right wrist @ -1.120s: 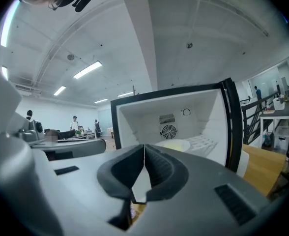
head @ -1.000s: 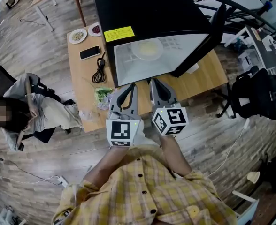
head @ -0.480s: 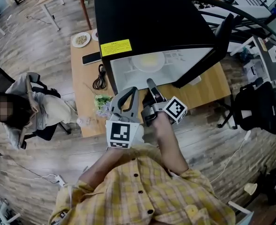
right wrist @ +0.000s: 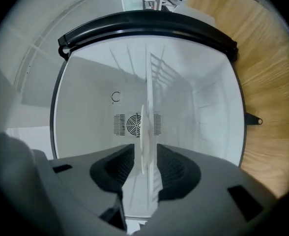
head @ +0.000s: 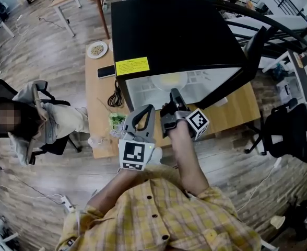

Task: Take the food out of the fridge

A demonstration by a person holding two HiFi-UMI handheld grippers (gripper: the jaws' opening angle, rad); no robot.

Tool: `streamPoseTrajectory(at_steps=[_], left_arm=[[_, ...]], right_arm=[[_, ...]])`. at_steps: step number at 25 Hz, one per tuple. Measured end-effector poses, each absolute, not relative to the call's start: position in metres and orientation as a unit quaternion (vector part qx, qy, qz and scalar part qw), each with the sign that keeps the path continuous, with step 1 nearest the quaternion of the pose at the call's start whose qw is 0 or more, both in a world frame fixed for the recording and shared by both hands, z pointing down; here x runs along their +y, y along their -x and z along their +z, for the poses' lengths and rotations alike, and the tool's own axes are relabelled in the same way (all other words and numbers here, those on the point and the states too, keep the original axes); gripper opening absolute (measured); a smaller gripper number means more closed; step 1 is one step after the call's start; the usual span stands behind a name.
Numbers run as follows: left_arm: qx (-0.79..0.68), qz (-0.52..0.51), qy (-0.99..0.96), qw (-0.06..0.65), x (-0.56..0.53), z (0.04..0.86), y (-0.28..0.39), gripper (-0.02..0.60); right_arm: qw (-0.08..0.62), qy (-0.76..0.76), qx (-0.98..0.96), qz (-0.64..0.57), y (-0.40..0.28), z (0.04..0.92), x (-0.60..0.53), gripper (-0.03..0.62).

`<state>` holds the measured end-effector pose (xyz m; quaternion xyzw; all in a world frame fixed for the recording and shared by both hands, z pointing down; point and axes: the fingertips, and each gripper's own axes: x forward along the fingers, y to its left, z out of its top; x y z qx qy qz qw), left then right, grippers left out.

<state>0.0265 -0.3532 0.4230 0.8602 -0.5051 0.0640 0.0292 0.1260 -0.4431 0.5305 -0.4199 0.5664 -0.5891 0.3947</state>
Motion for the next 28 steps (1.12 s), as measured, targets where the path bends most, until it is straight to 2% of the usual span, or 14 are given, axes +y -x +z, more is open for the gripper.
streamPoseTrajectory(at_steps=[6,14,28], left_arm=[[-0.514,0.066,-0.855,0.028,-0.361,0.422,-0.022,0.008],[-0.517,0.07,-0.853,0.032,-0.36,0.426,-0.022,0.008],[-0.509,0.045,-0.859,0.036,-0.338,0.42,-0.026,0.008]], right_arm=[[0.391,0.412,0.555,-0.607,-0.115,0.528,-0.462,0.106],[0.381,0.429,0.544,-0.612,-0.118,0.536,-0.457,0.021],[0.407,0.409,0.545,-0.608,-0.118,0.505,-0.411,0.017]])
